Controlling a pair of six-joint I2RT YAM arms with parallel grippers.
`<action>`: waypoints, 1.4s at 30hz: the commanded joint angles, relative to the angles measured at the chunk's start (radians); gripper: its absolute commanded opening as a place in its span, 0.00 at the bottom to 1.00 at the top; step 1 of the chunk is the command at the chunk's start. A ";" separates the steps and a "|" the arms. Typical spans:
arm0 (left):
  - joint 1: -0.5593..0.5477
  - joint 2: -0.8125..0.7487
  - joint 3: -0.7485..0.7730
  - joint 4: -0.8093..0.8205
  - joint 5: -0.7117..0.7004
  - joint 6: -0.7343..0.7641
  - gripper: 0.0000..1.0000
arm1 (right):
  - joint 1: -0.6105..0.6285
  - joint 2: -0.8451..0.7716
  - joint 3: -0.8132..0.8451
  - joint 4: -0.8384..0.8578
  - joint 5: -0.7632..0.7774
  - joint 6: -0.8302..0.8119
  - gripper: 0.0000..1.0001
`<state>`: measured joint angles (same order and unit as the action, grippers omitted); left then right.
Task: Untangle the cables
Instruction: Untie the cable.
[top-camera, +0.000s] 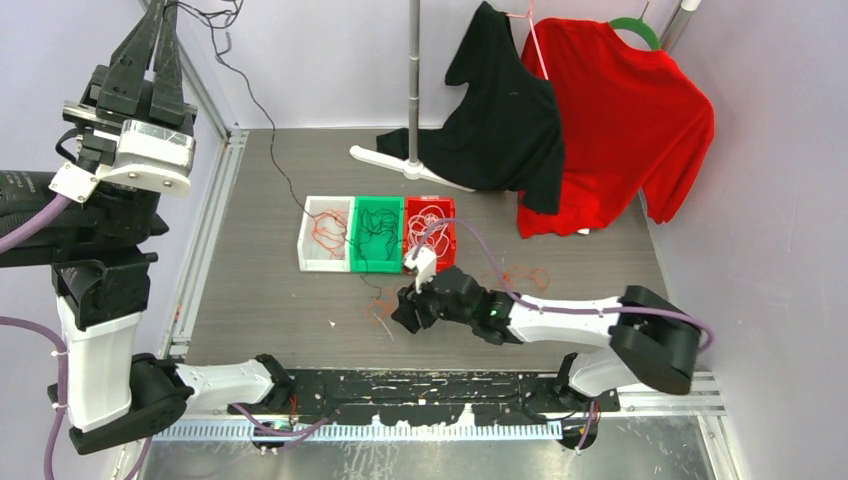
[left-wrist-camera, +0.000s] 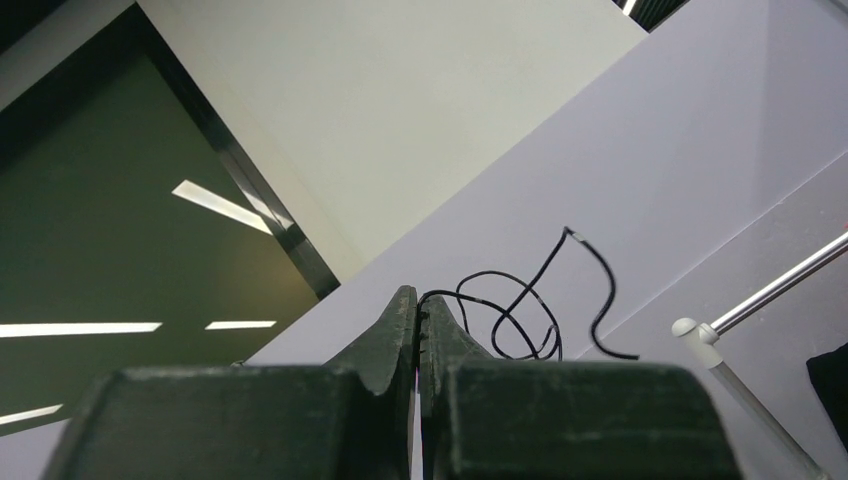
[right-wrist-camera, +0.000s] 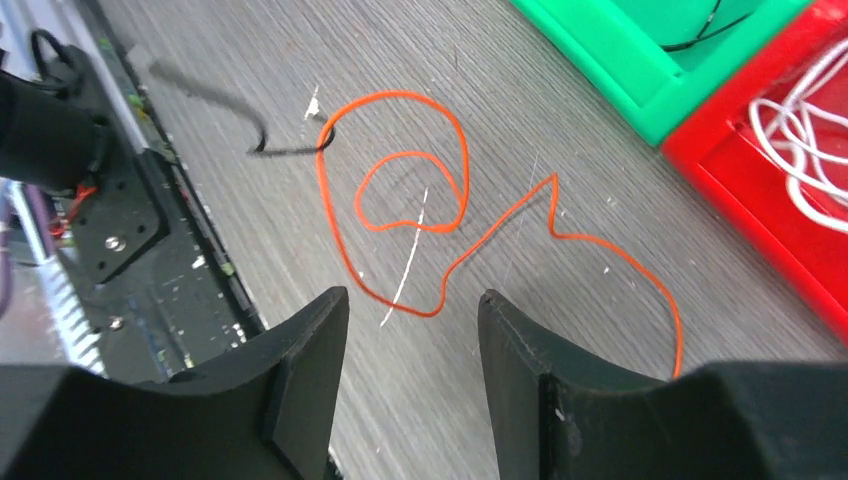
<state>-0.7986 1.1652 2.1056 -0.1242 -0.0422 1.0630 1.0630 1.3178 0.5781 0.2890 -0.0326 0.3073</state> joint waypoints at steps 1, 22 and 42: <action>-0.003 -0.002 0.017 0.014 -0.027 0.015 0.00 | 0.044 0.106 0.100 0.150 0.107 -0.081 0.55; -0.004 -0.045 -0.025 0.013 -0.017 0.028 0.00 | 0.057 0.007 -0.030 0.283 0.154 0.030 0.53; -0.003 -0.019 0.063 0.004 -0.018 0.060 0.00 | 0.058 0.115 0.033 0.259 0.098 0.052 0.01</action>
<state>-0.7986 1.1454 2.1292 -0.1478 -0.0517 1.0897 1.1156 1.4487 0.5861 0.5068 0.0467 0.3470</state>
